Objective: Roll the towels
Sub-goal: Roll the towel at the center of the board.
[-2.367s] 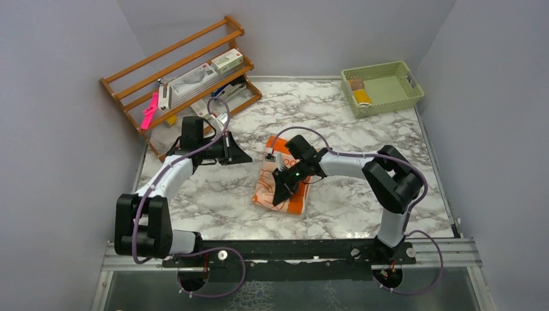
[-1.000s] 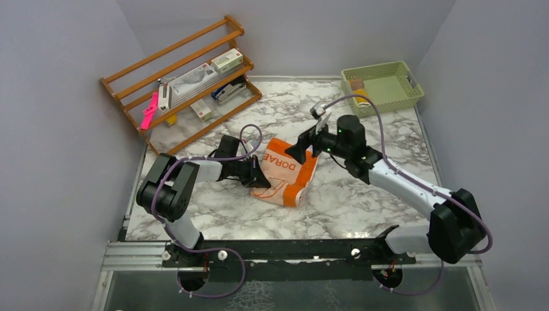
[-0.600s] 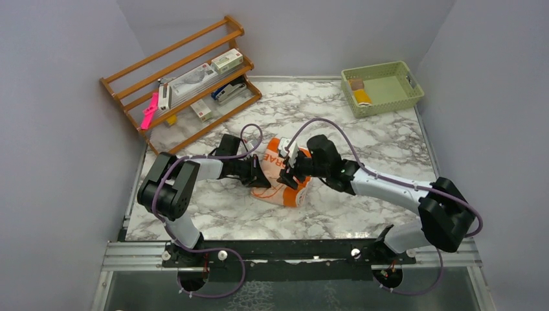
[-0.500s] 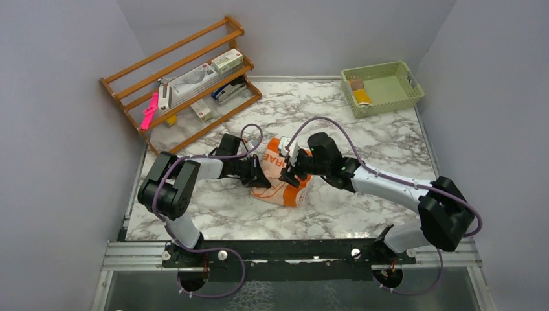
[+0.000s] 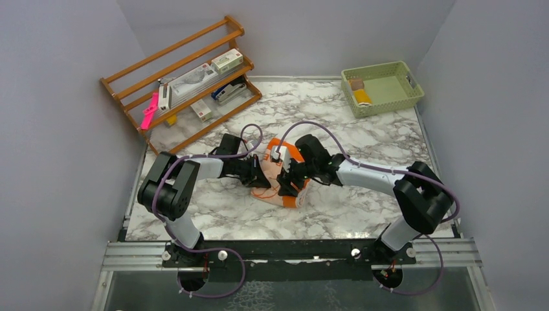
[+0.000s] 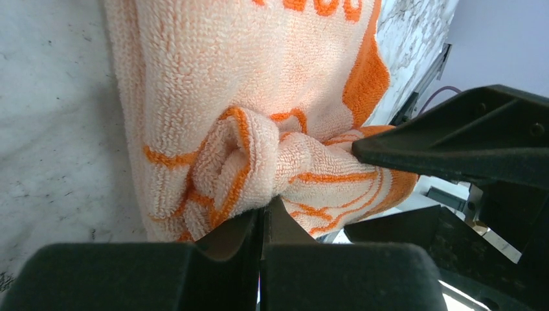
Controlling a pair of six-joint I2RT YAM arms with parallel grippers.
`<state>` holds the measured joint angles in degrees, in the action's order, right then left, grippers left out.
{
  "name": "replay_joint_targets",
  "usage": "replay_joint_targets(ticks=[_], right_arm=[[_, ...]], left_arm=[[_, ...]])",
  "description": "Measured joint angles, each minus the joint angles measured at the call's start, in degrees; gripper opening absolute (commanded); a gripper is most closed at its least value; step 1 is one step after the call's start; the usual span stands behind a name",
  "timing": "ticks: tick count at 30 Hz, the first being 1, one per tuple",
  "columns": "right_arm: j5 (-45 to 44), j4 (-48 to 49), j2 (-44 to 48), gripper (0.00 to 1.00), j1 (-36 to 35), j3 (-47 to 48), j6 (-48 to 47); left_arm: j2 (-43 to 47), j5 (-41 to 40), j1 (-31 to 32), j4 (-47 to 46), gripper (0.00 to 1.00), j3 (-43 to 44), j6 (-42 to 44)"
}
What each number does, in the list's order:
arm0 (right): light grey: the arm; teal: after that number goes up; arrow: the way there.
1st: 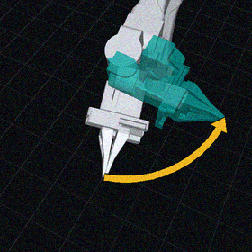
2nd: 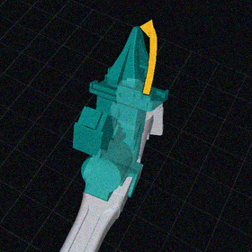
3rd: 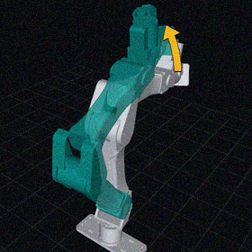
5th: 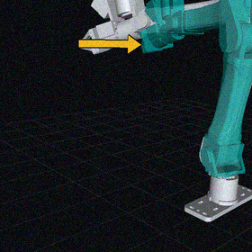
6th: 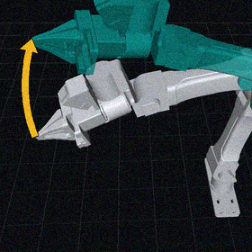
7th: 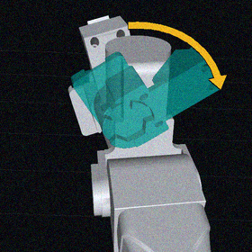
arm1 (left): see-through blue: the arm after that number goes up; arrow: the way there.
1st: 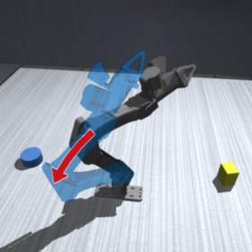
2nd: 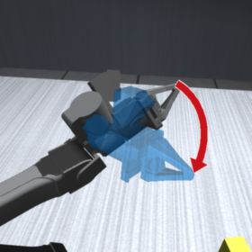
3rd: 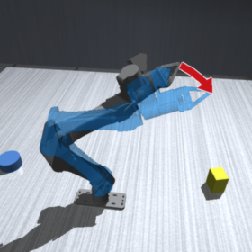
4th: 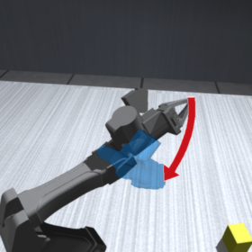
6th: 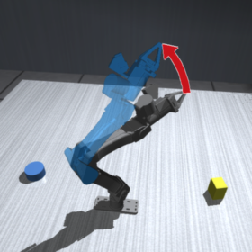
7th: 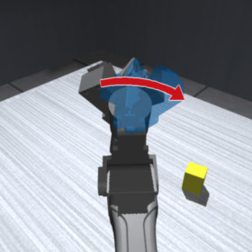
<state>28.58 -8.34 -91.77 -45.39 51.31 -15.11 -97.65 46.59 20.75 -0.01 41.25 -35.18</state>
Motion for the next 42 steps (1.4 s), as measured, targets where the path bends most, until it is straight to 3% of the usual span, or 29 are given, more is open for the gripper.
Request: replay_joint_targets(ticks=[19, 22, 28, 32, 37, 42], right_arm=[[4.96, -2.84, 0.68, 0.57, -2.19, 0.81, 6.29], [3.04, -2.64, 0.68, 0.47, -4.28, 0.7, 6.8], [-0.61, -2.23, -0.74, 0.16, -7.45, 0.26, 8.33], [-2.62, -2.38, -2.34, 0.01, -7.54, 0.13, 9.97], [-2.78, -2.78, -2.58, 0.01, -7.82, 0.15, 12.37], [6.86, -2.19, -2.62, 0.01, -5.33, 0.07, 18.21]], left_arm=[[1.68, -1.7, 0.04, 2.69, 0.0, 0.22, 0.26], [2.43, -2.05, 0.11, 3.67, 0.0, 0.09, 0.17], [5.99, -1.79, -1.36, 6.29, 0.0, -0.52, -0.37], [9.7, -0.26, -6.14, 7.74, 0.0, -0.44, -0.5], [14.49, 3.17, -11.96, 9.07, 0.05, 1.16, 0.37], [20.79, 6.29, -12.9, 10.58, 0.07, 4.46, 3.17]])
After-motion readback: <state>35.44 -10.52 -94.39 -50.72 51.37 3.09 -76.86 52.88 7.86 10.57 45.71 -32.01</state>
